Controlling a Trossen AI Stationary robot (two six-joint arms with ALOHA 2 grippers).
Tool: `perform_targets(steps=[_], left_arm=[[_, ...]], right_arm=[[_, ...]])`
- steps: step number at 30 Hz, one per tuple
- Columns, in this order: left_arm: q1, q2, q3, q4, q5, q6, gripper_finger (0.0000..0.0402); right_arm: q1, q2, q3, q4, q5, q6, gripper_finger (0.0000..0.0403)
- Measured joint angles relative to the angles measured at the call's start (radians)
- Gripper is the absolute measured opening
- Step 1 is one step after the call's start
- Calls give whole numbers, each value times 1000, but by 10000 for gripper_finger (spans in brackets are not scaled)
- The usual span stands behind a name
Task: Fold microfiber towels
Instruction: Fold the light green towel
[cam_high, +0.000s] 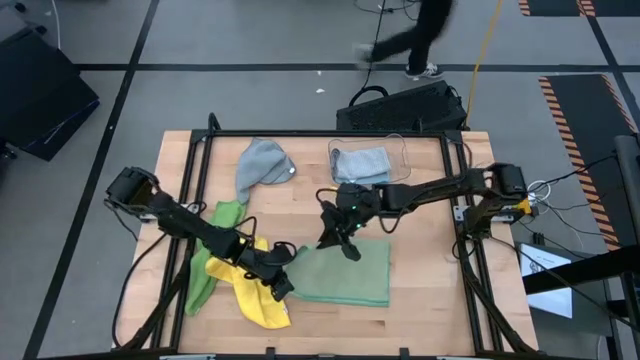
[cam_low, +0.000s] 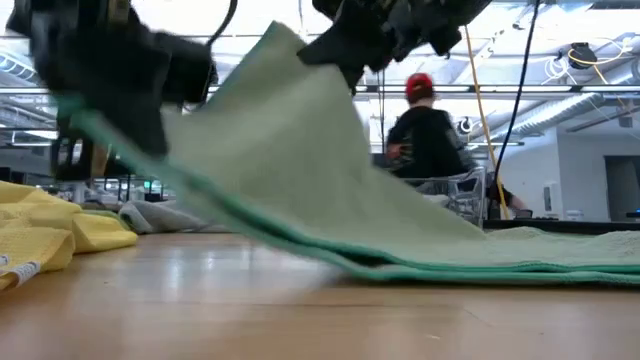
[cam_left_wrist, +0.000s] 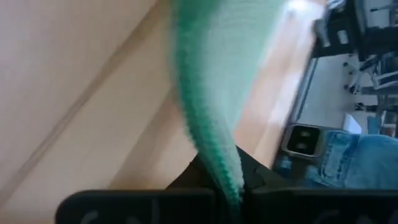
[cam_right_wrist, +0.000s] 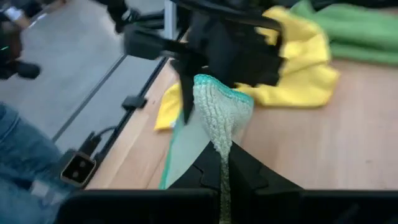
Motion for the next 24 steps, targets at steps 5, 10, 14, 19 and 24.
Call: perform_targets(steps=[5,10,14,19,24], left_arm=[[0,-63,180,-306,-110,164,3],[29,-69,387,-567,-179,338,2],[68,-66,508,-619,-196,435,2],[85,-60,593,-593,-244,508,2],[74,-25,606,-587,-243,514,1]], right_arm=[[0,-129,1,-80,81,19,0],[0,-250,1,-177,148,34,0],[7,-326,1,-194,186,102,0],[60,-369,1,-202,215,197,0],[133,-369,1,-203,232,349,3]])
